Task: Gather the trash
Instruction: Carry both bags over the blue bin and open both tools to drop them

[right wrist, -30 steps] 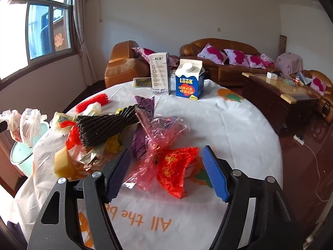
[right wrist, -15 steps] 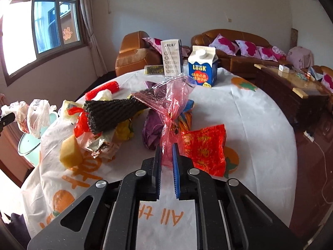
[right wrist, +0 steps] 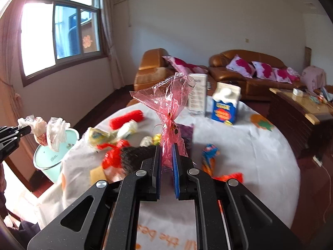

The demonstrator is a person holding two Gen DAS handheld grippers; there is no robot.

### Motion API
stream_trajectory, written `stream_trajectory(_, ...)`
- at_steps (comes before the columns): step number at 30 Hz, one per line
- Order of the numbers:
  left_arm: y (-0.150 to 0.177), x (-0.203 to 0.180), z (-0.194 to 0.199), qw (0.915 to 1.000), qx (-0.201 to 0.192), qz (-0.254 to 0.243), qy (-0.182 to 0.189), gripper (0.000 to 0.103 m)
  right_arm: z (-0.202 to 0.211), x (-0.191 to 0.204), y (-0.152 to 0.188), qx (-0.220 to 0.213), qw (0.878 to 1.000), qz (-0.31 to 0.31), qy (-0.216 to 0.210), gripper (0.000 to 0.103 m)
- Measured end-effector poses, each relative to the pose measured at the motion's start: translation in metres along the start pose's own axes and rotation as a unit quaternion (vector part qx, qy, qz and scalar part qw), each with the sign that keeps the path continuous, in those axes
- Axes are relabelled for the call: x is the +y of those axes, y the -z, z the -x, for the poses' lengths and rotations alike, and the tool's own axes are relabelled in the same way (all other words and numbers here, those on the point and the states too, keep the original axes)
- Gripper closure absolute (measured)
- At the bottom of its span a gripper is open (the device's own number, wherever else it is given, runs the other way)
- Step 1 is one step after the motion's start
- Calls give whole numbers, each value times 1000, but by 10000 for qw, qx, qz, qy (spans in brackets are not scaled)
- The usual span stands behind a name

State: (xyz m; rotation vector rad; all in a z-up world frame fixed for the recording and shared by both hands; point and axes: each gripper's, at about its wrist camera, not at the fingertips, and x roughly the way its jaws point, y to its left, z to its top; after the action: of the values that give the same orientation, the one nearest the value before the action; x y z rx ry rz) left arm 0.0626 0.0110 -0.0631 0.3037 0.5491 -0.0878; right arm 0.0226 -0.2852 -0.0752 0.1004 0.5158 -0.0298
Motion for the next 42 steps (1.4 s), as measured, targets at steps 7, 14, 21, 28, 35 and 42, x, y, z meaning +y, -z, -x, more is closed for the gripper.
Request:
stream_trajectory(7,5,29,-17,9986,204,85,-491,90,-36,44,-19,34,9969,375,-686,93)
stream_trajectory(14,13,63,-31,9943,372,210,-973,90,-68,94,-34,78,9890,766,-1262,93)
stream_trajectory(21,23,85,-41,9898,522,255,-1301,90,-98,132,-41,157,9810,1047,-1628,93)
stream_trajectory(28,29,96,-48,9866,638,255,-1479,90,-123,159,-43,278,9736,1360,-1814,93)
stream_trajectory(35,34,104,-55,9833,722,223,-1654,90,-140,188,-40,380,9627,1774,-2008,93)
stream_trajectory(42,39,104,-62,9814,828,112,-1727,90,-147,209,-33,528,9490,2259,-2137,93)
